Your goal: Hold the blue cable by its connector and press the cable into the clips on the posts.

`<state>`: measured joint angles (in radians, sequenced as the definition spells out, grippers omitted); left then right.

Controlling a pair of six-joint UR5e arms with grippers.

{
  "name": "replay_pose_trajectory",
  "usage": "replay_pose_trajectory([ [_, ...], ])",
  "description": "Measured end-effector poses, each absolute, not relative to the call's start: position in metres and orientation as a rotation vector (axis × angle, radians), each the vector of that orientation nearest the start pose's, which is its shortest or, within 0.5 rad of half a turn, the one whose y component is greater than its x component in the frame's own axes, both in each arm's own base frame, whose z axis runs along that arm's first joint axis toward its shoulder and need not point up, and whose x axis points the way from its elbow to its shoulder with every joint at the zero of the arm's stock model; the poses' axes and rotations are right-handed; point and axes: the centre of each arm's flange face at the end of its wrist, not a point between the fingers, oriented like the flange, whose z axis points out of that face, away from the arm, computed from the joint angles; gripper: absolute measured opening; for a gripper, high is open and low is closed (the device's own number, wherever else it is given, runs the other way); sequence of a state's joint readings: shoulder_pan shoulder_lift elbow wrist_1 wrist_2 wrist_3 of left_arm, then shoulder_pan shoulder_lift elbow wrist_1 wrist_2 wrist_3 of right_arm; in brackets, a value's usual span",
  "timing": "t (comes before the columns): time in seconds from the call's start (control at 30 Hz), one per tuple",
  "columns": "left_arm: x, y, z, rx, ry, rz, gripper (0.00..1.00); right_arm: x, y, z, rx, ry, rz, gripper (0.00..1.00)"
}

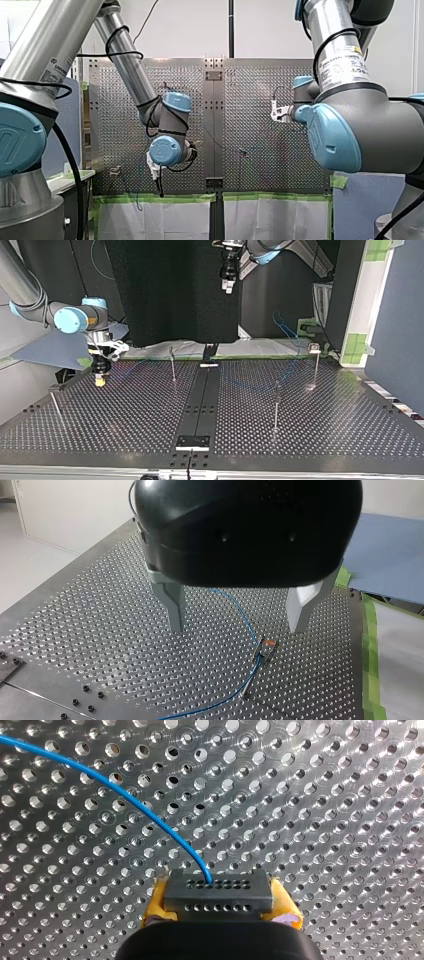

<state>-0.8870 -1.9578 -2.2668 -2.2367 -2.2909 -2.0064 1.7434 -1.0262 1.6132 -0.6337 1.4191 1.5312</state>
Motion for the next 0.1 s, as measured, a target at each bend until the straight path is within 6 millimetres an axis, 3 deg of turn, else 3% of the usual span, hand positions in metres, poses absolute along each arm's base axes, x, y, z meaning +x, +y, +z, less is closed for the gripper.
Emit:
replay_pose_trajectory([
  [0.1, 0.2004, -0.353, 0.0982, -0.136, 1.712, -0.354, 1.0, 0.2577, -0.6146, 0.2138, 1.419, -0.97, 1.437, 0.0],
])
